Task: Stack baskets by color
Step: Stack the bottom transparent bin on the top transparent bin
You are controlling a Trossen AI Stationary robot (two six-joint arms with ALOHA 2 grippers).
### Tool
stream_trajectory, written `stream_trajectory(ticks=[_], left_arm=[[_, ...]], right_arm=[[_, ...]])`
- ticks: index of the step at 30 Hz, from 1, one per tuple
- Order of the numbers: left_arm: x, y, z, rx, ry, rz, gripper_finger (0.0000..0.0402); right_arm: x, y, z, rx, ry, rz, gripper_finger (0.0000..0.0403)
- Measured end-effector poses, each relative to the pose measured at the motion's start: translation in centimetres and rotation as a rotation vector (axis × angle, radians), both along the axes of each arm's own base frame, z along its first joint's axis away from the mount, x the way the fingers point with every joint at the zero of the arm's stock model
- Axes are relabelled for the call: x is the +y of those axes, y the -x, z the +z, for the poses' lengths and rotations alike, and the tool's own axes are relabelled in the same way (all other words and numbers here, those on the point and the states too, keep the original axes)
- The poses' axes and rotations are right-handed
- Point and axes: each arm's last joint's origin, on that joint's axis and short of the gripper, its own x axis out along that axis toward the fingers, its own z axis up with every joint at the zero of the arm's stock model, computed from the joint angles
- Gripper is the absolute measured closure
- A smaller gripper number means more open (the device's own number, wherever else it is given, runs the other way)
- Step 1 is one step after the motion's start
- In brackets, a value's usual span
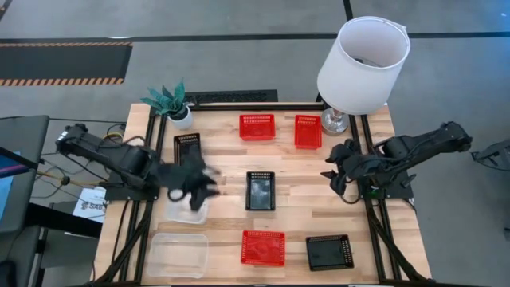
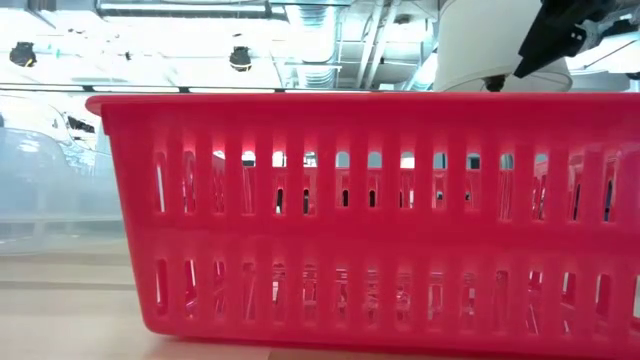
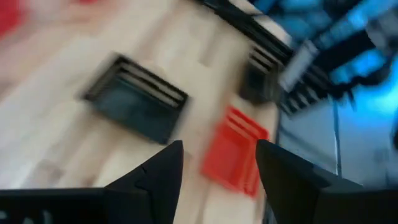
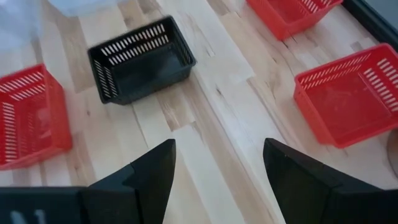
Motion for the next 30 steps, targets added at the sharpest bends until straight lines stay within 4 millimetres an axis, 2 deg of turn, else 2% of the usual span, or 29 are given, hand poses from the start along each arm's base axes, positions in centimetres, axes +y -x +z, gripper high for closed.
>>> stream_trajectory(ticks=[6,12,18,26,30], left_arm=[[-5.1,-0.5,-2.9,0.128,-0.065,-0.252,0.0219],[-9.1,-0.4,-6.9,0.333,-0.132,-0.367,0.0219],[-11.0,0.7,-10.4,0.616,-0.149,-0.391,0.0219],[-12.4,3.6,-10.4,0.727,-0.125,-0.359,0.0219],[-12.8,4.8,-11.3,0.755,-0.159,-0.353,0.0219]], right_arm=[[0.5,-1.4,-0.8,0.044,-0.002,0.009,0.0138],[1.1,-2.9,-1.8,0.091,0.015,0.017,0.0138],[1.5,-4.3,-2.6,0.104,0.022,0.022,0.0138],[1.7,-4.9,-3.1,0.122,0.031,0.035,0.0138],[1.8,-5.0,-3.0,0.107,0.029,0.039,0.0138]])
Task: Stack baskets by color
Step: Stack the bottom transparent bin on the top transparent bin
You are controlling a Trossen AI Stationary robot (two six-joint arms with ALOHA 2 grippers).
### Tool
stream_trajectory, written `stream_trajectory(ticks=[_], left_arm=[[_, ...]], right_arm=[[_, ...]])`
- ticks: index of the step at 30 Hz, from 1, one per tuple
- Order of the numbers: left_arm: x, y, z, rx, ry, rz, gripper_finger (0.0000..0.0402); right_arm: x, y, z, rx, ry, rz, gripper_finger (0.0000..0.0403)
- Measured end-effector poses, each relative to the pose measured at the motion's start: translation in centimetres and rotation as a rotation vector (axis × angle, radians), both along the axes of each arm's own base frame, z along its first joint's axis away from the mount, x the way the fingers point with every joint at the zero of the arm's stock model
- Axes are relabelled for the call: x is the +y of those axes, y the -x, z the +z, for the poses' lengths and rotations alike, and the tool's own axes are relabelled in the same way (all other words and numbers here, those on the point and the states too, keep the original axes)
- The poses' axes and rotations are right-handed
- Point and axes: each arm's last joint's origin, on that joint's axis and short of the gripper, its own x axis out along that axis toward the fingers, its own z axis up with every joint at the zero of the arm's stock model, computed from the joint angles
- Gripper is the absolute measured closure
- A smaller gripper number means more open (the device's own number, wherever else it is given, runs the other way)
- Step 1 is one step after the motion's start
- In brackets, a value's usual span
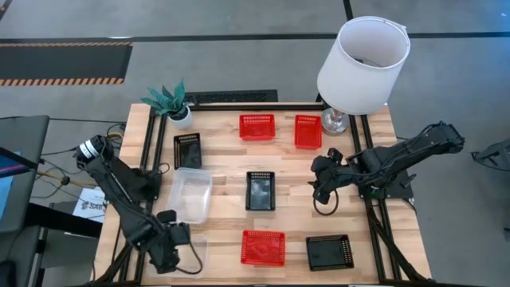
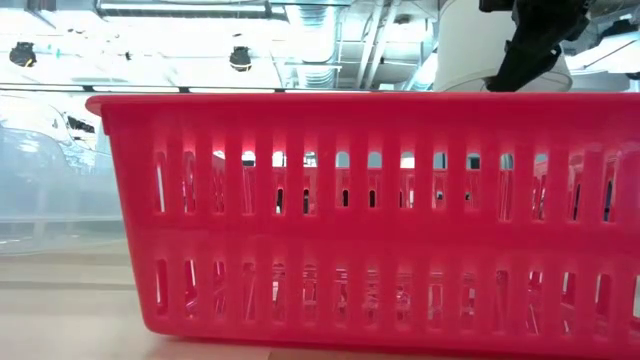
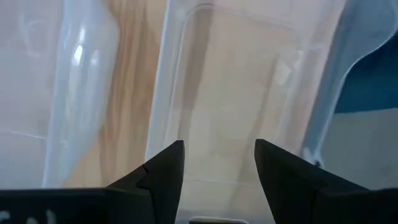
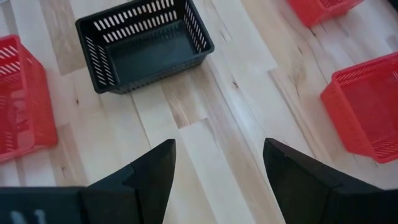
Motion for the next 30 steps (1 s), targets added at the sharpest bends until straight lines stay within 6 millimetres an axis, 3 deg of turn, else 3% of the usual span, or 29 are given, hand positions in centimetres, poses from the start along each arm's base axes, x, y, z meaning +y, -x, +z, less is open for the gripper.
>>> stream_trajectory(ticks=[10,19,30], left_arm=[[0.4,0.5,-1.7,-0.015,-0.084,-0.012,0.0219],[0.6,0.6,-1.8,0.006,-0.095,-0.031,0.0222],[1.0,0.1,-1.7,-0.007,-0.113,-0.063,0.0258]], right_arm=[[0.0,0.0,0.0,0.005,0.005,0.005,0.0138],[0.0,0.0,0.0,0.01,0.019,0.025,0.0138],[0.0,0.0,0.0,0.012,0.012,0.029,0.0138]])
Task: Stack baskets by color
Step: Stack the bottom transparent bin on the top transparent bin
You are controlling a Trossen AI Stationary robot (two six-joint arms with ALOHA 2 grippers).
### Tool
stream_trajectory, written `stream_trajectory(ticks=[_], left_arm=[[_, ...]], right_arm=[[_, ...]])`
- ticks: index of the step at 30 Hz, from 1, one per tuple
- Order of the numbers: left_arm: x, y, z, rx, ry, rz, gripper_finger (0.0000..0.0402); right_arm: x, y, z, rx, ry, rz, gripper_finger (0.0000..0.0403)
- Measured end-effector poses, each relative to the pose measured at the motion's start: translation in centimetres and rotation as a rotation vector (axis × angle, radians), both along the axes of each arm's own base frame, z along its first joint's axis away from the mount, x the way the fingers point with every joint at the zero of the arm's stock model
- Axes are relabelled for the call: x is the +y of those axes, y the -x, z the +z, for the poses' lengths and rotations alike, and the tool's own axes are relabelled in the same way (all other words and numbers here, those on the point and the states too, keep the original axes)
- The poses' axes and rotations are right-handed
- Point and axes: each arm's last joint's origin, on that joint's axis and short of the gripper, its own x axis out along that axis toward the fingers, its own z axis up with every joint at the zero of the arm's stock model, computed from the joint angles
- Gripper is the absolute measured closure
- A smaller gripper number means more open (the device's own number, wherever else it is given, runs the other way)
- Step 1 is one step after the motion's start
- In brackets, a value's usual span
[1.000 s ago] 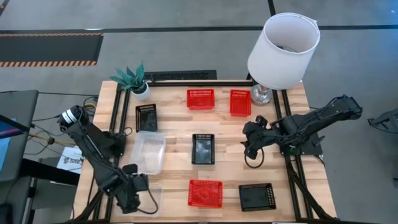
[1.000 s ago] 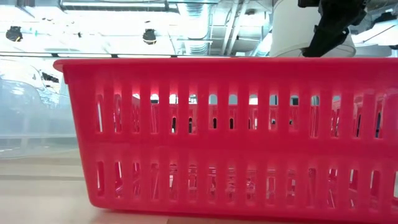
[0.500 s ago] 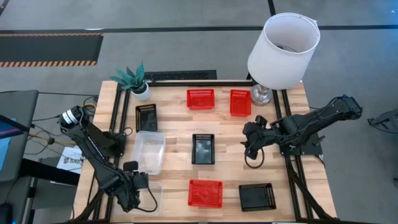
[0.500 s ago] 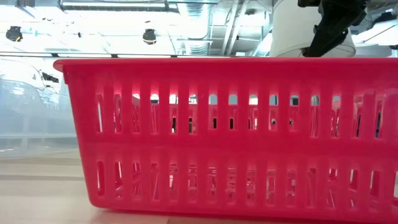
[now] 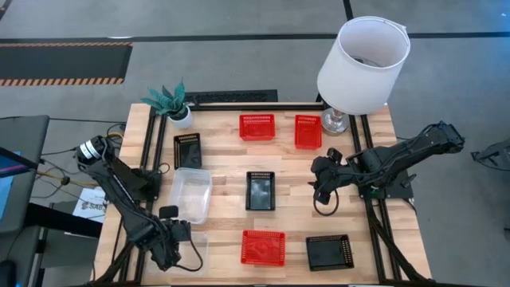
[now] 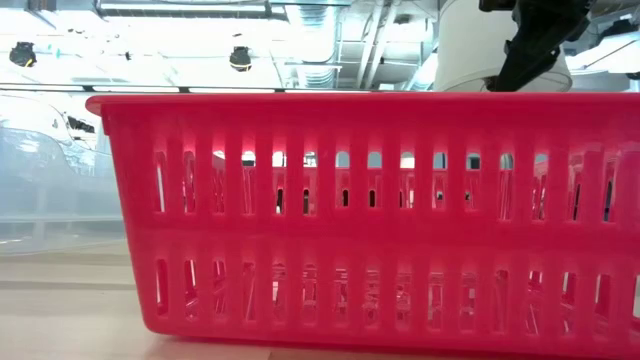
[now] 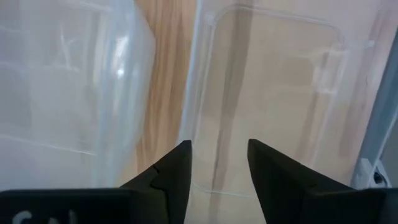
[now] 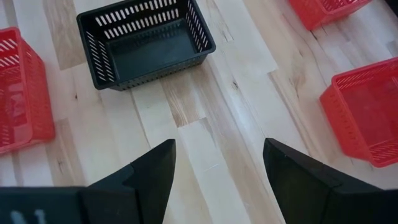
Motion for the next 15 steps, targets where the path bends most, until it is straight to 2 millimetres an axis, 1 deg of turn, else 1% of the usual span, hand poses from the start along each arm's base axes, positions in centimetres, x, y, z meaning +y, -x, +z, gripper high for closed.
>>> stream_trajectory(ticks=[10,15], left_arm=[[1.0,-0.9,0.0,0.012,-0.029,-0.052,0.026],[1.1,-1.7,1.5,-0.015,-0.027,-0.078,0.026]], right_arm=[[0.1,0.0,0.0,0.008,-0.024,0.014,0.0138],[0.1,0.0,0.0,0.014,-0.025,0.034,0.0138]])
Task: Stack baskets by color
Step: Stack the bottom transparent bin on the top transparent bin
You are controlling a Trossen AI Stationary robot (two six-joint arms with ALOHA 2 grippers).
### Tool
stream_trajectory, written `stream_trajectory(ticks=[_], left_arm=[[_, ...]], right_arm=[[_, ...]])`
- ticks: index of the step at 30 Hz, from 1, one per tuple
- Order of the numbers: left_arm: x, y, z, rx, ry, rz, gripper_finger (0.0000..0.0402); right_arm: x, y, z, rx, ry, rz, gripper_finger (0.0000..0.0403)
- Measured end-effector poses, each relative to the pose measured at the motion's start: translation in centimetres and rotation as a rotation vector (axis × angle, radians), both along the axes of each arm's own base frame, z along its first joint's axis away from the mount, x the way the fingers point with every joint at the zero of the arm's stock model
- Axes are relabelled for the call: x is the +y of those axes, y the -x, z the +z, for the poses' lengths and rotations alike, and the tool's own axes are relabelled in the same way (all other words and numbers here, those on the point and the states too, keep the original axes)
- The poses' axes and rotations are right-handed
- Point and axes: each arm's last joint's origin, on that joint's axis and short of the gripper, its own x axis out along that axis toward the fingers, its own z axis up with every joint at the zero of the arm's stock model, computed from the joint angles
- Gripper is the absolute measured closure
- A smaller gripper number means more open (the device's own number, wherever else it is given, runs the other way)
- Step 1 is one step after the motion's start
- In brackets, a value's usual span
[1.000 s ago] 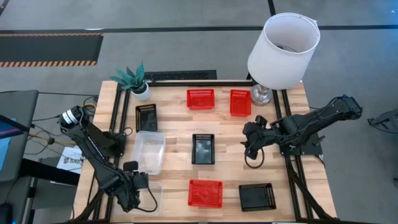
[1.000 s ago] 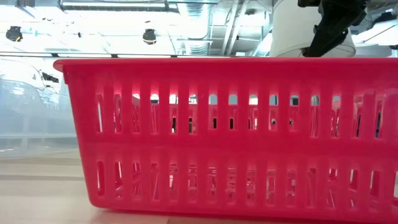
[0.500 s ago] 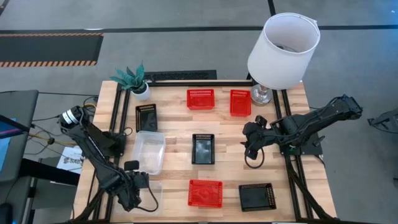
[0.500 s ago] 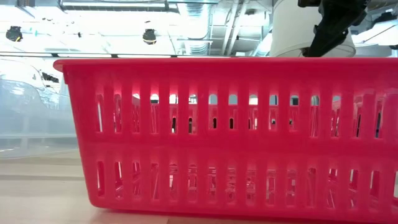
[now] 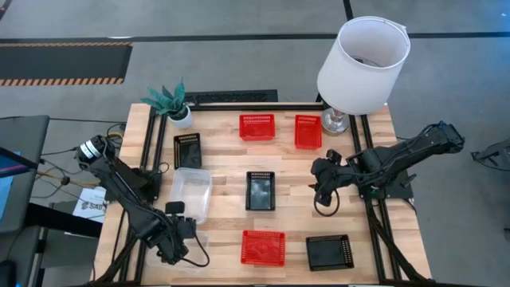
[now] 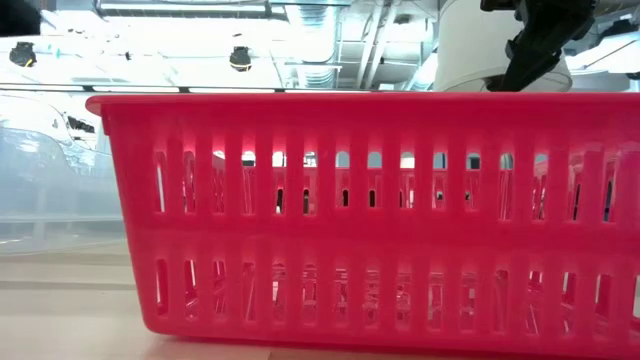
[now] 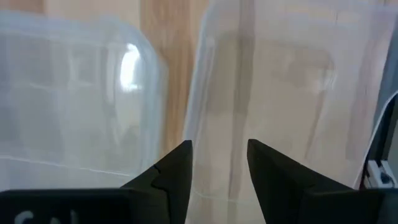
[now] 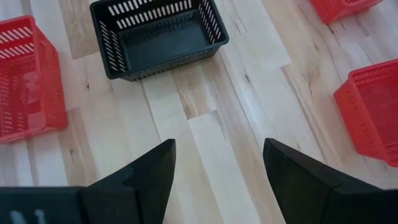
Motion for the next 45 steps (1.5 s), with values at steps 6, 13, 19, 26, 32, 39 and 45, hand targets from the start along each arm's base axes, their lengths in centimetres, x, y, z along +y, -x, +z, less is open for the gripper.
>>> stream_trajectory(ticks=[6,13,19,26,32,39,45], left_arm=[[0.2,-0.2,0.3,-0.044,-0.052,-0.044,0.026],[0.3,-0.3,-0.8,-0.074,-0.061,-0.047,0.026],[0.7,-0.8,-0.9,-0.09,-0.094,-0.058,0.026],[0.7,-1.7,-1.0,-0.142,-0.085,-0.091,0.026],[0.1,-2.9,-2.9,-0.098,-0.095,-0.146,0.026],[0.6,-4.1,-4.5,-0.018,-0.111,-0.157,0.026],[1.0,-4.5,-4.7,0.038,-0.049,-0.145,0.0268]], right_arm=[[0.0,0.0,0.0,0.0,0.001,0.001,0.0138],[0.0,0.0,0.0,0.001,0.004,0.005,0.0138],[0.0,0.0,0.0,0.004,0.013,0.019,0.0138],[0.0,0.0,0.0,0.005,0.018,0.026,0.0138],[0.0,0.0,0.0,0.007,0.02,0.029,0.0138],[0.0,0.0,0.0,0.007,0.021,0.034,0.0138],[0.0,0.0,0.0,0.009,0.017,0.037,0.0138]])
